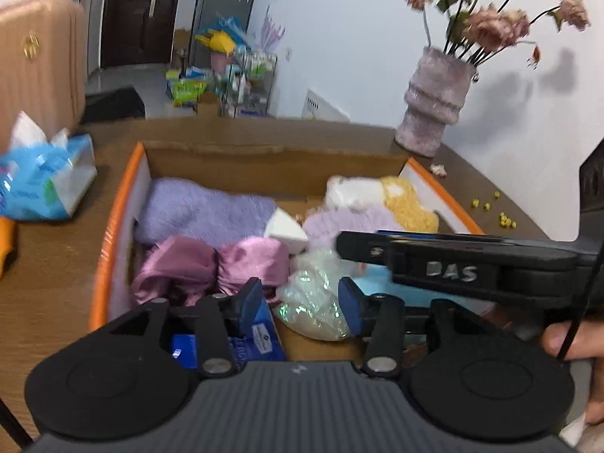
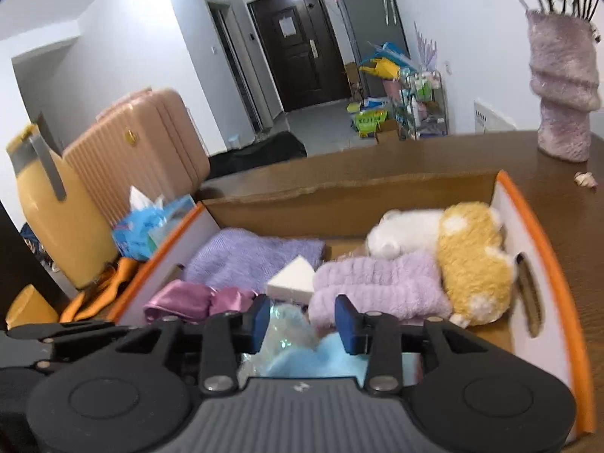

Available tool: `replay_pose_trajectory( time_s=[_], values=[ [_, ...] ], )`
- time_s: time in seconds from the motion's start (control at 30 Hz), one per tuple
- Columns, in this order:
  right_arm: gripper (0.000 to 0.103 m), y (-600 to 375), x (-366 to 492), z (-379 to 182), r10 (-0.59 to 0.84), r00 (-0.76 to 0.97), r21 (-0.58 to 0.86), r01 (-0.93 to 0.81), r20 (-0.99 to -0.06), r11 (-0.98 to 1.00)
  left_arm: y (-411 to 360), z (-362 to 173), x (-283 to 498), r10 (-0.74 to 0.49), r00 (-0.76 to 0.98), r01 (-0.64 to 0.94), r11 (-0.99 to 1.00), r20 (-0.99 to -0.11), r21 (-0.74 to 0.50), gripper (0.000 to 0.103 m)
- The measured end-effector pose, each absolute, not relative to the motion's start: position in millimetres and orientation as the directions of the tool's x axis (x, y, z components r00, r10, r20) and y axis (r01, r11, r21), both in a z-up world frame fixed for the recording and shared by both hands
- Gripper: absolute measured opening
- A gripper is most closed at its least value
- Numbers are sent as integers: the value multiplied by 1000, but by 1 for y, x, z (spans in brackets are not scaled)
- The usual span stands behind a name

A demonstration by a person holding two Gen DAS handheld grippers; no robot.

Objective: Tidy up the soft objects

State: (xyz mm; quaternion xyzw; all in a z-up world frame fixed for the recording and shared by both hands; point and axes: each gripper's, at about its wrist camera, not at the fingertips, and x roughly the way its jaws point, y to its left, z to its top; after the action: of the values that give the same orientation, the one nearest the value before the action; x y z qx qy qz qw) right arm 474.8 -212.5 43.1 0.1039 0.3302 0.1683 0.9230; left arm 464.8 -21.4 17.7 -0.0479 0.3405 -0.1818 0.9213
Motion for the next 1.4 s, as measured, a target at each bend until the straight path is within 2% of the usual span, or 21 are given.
replay_pose_trajectory(
  time_s=[0.1, 0.23, 0.3, 0.4, 0.47, 0.5, 0.57, 0.63, 0.77, 1.03, 1.3, 1.4],
  values=[
    [39, -222, 457, 68, 359, 756, 277, -241, -547, 930, -17, 42, 448, -351, 737, 297, 936, -578, -190, 53],
    [51, -238, 421, 105, 318, 808, 218, -238, -497, 946, -11, 76, 414, -312, 799, 284, 949, -514, -134, 59],
    [55, -247, 402, 121, 289, 833, 186, -226, -472, 956, -9, 90, 394, -282, 836, 272, 958, -471, -91, 69],
    [71, -261, 372, 139, 241, 876, 147, -197, -418, 969, -7, 104, 366, -235, 886, 244, 969, -400, -31, 84],
    [87, -269, 348, 145, 204, 909, 110, -175, -363, 978, -6, 108, 348, -206, 922, 219, 976, -327, 1, 92],
    [90, -270, 339, 145, 192, 922, 88, -172, -335, 981, -7, 109, 339, -191, 940, 205, 979, -283, 19, 98],
    [96, -273, 319, 143, 158, 946, 39, -154, -281, 987, -8, 108, 320, -162, 967, 176, 983, -195, 53, 102],
    [99, -274, 302, 138, 124, 963, 6, -126, -239, 992, -8, 107, 307, -159, 974, 170, 984, -159, 56, 103],
    [100, -276, 276, 133, 97, 977, 20, -95, -192, 995, -6, 106, 289, -165, 973, 169, 985, -158, 13, 103],
    [102, -273, 232, 134, 78, 985, 38, -73, -152, 997, 4, 109, 242, -172, 979, 172, 985, -106, -9, 103],
    [102, -272, 170, 103, 109, 980, 75, -98, -169, 992, 10, 89, 186, -134, 983, 134, 991, -126, -9, 103],
    [102, -270, 141, 87, 106, 976, 91, -90, -190, 992, 12, 77, 158, -127, 979, 125, 992, -163, -19, 103]
  ],
)
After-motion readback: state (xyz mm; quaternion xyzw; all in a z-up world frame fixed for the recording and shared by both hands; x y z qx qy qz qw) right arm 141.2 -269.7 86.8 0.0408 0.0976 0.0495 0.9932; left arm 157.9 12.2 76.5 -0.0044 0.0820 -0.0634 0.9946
